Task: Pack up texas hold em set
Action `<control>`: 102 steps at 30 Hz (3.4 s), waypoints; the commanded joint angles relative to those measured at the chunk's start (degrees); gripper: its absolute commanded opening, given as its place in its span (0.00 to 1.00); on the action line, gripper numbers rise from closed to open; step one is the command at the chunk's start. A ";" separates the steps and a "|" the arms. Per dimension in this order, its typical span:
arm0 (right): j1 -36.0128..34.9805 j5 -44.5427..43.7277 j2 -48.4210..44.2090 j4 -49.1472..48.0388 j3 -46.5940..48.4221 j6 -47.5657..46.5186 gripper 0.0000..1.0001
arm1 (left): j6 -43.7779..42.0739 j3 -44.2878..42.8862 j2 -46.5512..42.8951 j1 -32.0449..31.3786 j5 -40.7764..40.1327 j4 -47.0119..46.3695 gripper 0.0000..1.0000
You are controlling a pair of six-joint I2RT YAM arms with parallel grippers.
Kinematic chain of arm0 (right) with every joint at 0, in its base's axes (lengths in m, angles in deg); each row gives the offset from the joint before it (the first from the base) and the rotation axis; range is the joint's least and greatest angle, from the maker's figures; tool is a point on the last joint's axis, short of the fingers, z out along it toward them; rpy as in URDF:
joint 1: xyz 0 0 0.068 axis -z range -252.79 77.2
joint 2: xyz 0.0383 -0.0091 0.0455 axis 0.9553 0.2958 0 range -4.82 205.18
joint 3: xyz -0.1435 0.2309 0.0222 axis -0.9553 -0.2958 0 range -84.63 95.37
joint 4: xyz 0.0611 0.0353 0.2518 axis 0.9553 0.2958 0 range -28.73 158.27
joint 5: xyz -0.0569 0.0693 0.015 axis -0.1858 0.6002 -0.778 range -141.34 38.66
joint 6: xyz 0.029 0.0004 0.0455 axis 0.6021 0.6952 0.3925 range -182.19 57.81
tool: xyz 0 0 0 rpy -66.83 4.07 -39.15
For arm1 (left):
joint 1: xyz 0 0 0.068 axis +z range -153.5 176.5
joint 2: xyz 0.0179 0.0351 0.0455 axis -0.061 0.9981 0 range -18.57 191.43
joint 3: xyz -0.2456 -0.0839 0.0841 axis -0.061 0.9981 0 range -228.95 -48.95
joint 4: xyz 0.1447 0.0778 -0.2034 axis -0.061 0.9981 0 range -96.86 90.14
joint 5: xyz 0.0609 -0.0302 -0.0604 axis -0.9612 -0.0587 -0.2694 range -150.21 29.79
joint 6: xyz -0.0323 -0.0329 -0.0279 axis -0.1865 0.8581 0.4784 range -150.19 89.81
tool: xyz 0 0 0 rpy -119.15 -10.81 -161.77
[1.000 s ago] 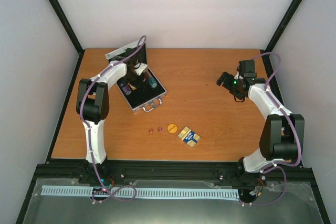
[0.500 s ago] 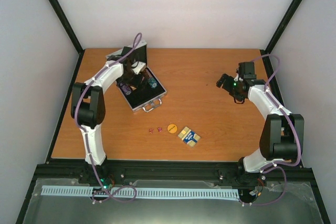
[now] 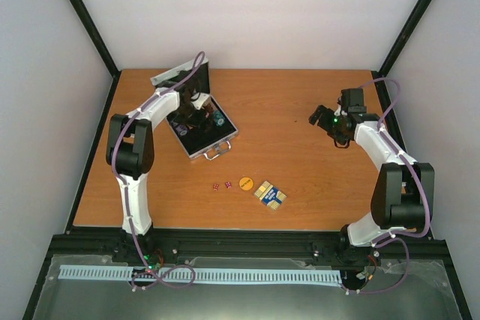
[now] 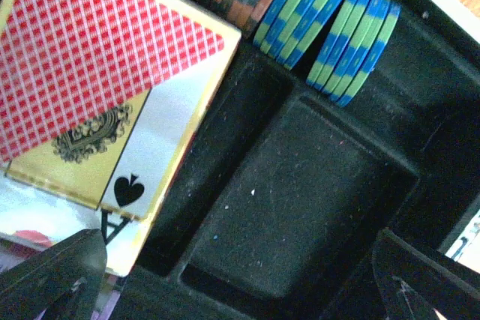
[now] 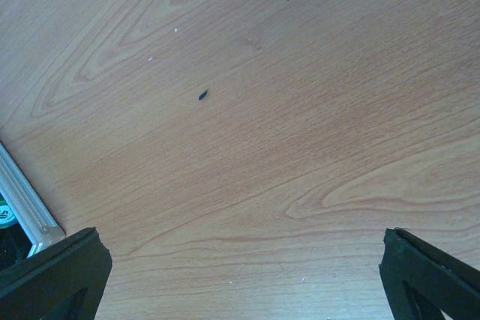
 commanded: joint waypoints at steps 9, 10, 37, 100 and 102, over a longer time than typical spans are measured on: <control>0.86 -0.73 -1.77 0.28 -1.37 -1.16 1.00 | 2.71 -4.91 7.29 0.02 1.34 -0.02 1.00; 0.91 -0.70 -1.87 0.39 -1.47 -1.21 1.00 | 2.80 -4.91 7.55 0.02 0.92 0.00 1.00; 1.07 0.62 -3.17 3.15 -2.80 -3.37 1.00 | -0.71 0.71 -10.43 -6.30 0.99 3.69 1.00; -52.63 -17.81 8.06 25.35 -0.20 -21.02 1.00 | 12.87 23.49 -44.04 -12.56 -11.67 3.45 1.00; -52.53 -17.17 9.10 24.60 -0.09 -21.80 1.00 | 12.85 23.40 -44.45 -12.56 -11.72 3.35 1.00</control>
